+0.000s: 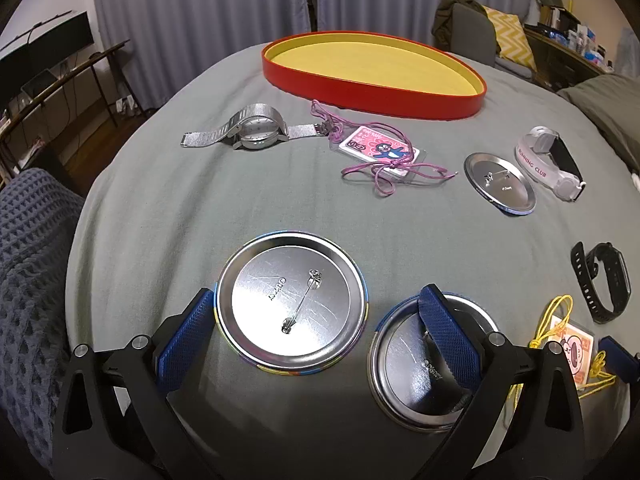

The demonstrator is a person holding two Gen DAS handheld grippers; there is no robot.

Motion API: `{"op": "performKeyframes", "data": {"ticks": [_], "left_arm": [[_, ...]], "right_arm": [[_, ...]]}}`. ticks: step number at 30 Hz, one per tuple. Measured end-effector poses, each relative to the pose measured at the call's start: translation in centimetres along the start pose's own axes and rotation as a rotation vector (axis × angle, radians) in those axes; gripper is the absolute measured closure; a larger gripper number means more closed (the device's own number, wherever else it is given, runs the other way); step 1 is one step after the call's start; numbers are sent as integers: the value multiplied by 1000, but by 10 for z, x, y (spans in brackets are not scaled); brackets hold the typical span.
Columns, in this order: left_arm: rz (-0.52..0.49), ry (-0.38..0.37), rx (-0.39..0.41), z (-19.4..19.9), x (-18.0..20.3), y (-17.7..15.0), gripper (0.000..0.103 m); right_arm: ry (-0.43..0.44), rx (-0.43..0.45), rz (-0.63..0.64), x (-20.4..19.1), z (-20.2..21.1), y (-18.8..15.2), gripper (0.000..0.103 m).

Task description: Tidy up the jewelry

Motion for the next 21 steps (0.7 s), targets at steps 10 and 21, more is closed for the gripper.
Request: {"op": "performKeyframes", "data": {"ticks": [10,21], "left_arm": [[1,2,1,1,0,1,5],[0,2,2,1,0,1,5]], "right_arm": [[2,0,-1,1,0,0,8],[1,0,-1,0,0,0,8]]}}
Point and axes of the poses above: each gripper's, at about its wrist camera, not at the fingertips, and z roughly against the way its jaws point, x to its right, y to its top, the point moved 2 cm from there along -z, roughly the way its jaws point, and after that the axes turned 6 degrees about -z, right-handed, at the moved point
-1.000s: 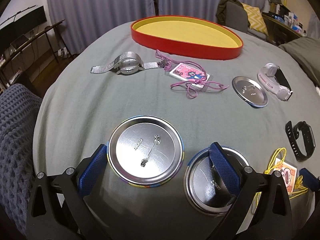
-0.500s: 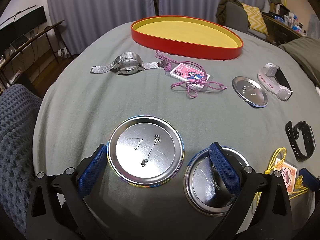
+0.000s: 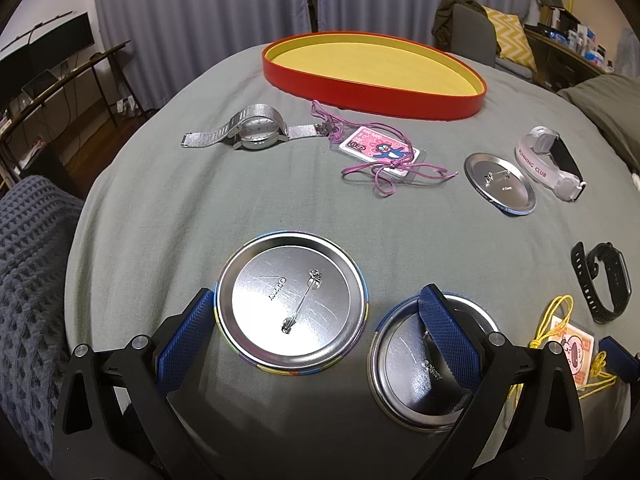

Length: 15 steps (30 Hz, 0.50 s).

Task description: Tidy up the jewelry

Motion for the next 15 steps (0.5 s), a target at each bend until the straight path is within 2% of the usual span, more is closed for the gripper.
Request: {"op": "performKeyframes", "data": {"ticks": [15], "left_arm": [[-2,12,0,-1,1,2,5]], "right_arm": [[0,0,0,0,0,0,8]]}}
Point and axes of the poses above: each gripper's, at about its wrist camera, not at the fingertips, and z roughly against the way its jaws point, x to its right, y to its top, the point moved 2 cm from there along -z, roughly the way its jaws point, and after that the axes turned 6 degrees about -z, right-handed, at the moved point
